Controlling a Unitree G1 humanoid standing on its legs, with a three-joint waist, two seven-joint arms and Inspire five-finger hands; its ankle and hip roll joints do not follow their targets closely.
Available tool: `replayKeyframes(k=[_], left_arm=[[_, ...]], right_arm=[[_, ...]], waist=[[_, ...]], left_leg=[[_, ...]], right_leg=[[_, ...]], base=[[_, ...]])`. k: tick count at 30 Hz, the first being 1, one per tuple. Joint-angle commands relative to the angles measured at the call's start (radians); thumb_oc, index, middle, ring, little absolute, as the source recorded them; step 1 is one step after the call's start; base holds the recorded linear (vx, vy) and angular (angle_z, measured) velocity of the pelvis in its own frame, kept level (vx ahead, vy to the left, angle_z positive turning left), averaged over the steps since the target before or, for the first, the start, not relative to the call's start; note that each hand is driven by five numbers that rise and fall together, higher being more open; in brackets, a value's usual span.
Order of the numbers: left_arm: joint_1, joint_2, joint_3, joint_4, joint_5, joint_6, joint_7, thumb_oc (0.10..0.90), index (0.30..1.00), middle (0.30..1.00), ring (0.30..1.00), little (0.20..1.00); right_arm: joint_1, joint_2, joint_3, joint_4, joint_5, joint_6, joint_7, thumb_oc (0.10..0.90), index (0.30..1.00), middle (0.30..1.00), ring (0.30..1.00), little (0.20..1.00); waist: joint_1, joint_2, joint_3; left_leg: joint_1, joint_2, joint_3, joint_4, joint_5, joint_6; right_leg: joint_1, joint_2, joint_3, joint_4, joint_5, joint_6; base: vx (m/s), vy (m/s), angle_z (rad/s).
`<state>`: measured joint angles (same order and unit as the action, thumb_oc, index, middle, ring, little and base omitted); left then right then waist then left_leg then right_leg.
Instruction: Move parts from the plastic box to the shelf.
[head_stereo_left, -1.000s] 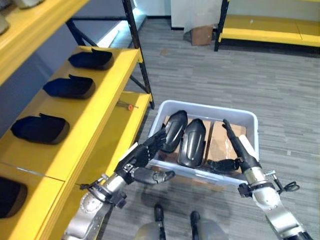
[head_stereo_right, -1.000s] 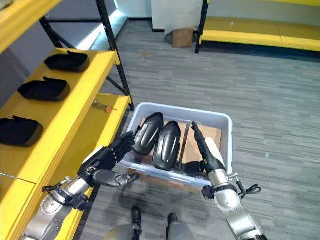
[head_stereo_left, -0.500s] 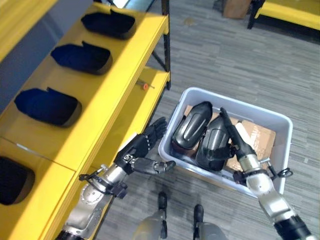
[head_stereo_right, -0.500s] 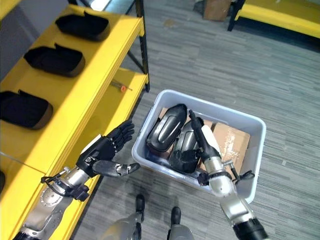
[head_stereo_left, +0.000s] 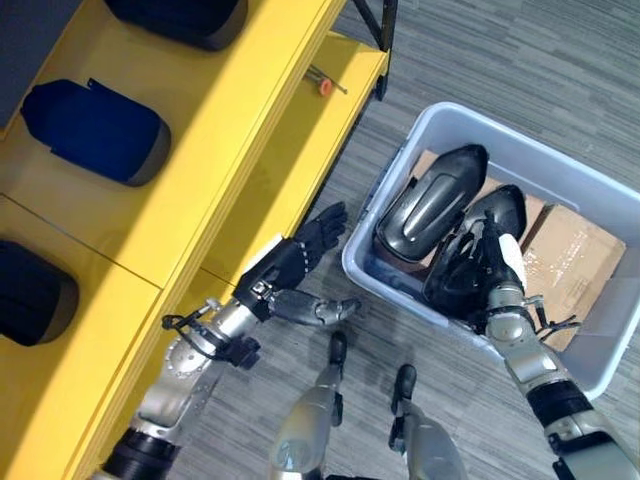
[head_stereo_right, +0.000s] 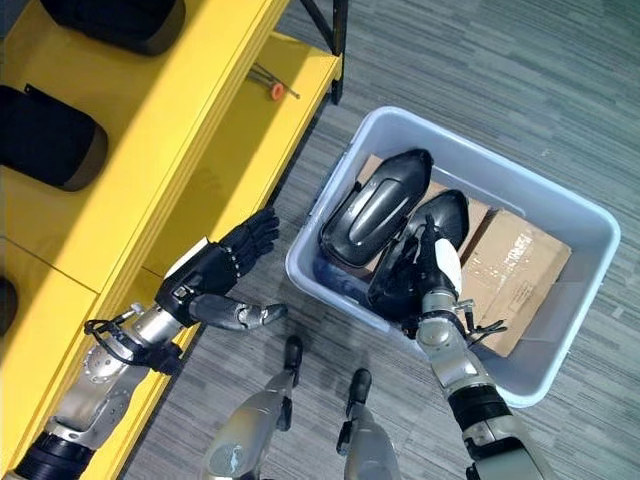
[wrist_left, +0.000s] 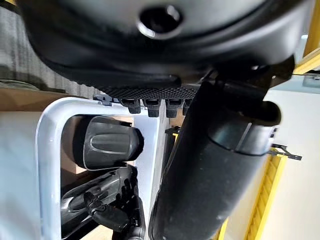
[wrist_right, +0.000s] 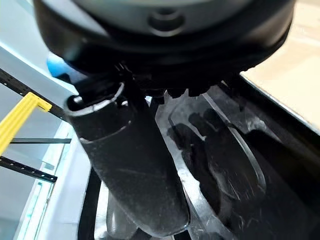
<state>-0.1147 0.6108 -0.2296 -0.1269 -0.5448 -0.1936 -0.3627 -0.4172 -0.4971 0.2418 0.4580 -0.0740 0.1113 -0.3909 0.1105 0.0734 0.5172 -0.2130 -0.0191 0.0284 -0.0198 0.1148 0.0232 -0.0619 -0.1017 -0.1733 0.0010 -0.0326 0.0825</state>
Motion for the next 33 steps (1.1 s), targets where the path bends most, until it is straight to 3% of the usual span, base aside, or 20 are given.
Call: replayKeyframes(k=[1, 5, 14, 18, 25, 30, 33], left_arm=[[-0.026, -0.032, 0.024, -0.103, -0.080, -0.048, -0.035, 0.900, 1.000, 1.000, 1.000, 1.000], [-0.055, -0.048, 0.006, -0.085, -0.062, -0.038, -0.050, 0.900, 1.000, 1.000, 1.000, 1.000], [-0.109, -0.051, -0.030, -0.060, -0.107, 0.022, -0.074, 0.900, 1.000, 1.000, 1.000, 1.000], [-0.120, -0.039, -0.049, -0.057, -0.108, 0.016, -0.086, 0.900, 1.000, 1.000, 1.000, 1.000], [-0.139, -0.010, -0.072, -0.058, -0.125, 0.018, -0.104, 0.900, 1.000, 1.000, 1.000, 1.000], [-0.130, 0.018, -0.075, -0.078, -0.140, 0.018, -0.128, 0.900, 1.000, 1.000, 1.000, 1.000], [-0.124, 0.031, -0.078, -0.087, -0.146, 0.013, -0.133, 0.900, 1.000, 1.000, 1.000, 1.000]], right_arm=[[-0.042, -0.002, 0.026, -0.032, 0.060, 0.020, -0.009, 0.900, 1.000, 1.000, 1.000, 1.000], [-0.066, 0.028, 0.037, 0.074, 0.109, 0.004, -0.040, 0.900, 1.000, 1.000, 1.000, 1.000], [-0.248, 0.016, 0.093, 0.300, -0.005, 0.022, -0.044, 0.900, 1.000, 1.000, 1.000, 1.000], [-0.312, -0.023, 0.134, 0.389, -0.093, 0.028, -0.013, 0.900, 1.000, 1.000, 1.000, 1.000], [-0.403, -0.102, 0.173, 0.558, -0.160, 0.017, -0.056, 0.900, 1.000, 1.000, 1.000, 1.000], [-0.439, -0.170, 0.192, 0.592, -0.248, 0.021, -0.076, 0.900, 1.000, 1.000, 1.000, 1.000], [-0.449, -0.198, 0.204, 0.582, -0.238, 0.036, -0.108, 0.900, 1.000, 1.000, 1.000, 1.000]], waist=[[-0.013, -0.007, -0.045], [-0.007, -0.003, -0.030], [0.021, 0.025, 0.003], [0.032, 0.038, 0.003], [0.046, 0.056, 0.003], [0.047, 0.059, 0.003], [0.042, 0.057, 0.003]], left_leg=[[-0.077, -0.011, 0.028, 0.057, -0.081, -0.015], [-0.089, -0.013, 0.029, 0.067, -0.083, -0.013], [-0.139, -0.019, 0.018, 0.090, -0.075, -0.017], [-0.160, -0.022, 0.012, 0.089, -0.065, -0.018], [-0.176, -0.021, 0.010, 0.100, -0.061, -0.016], [-0.164, -0.020, 0.012, 0.097, -0.064, -0.013], [-0.147, -0.015, 0.017, 0.091, -0.066, -0.012]], right_leg=[[-0.034, -0.012, 0.035, 0.140, -0.090, -0.016], [-0.047, -0.013, 0.032, 0.152, -0.094, -0.020], [-0.093, -0.009, 0.016, 0.192, -0.111, -0.032], [-0.120, -0.005, 0.009, 0.205, -0.113, -0.035], [-0.150, -0.010, -0.007, 0.231, -0.116, -0.035], [-0.149, -0.012, -0.010, 0.234, -0.112, -0.031], [-0.145, -0.012, -0.009, 0.232, -0.107, -0.028]], base=[[-0.01, -0.048, -0.03], [-0.01, -0.044, 0.01], [-0.03, -0.056, 0.00], [-0.02, -0.029, 0.00], [-0.03, -0.040, 0.01], [-0.01, -0.006, 0.01], [0.00, 0.000, 0.00]])
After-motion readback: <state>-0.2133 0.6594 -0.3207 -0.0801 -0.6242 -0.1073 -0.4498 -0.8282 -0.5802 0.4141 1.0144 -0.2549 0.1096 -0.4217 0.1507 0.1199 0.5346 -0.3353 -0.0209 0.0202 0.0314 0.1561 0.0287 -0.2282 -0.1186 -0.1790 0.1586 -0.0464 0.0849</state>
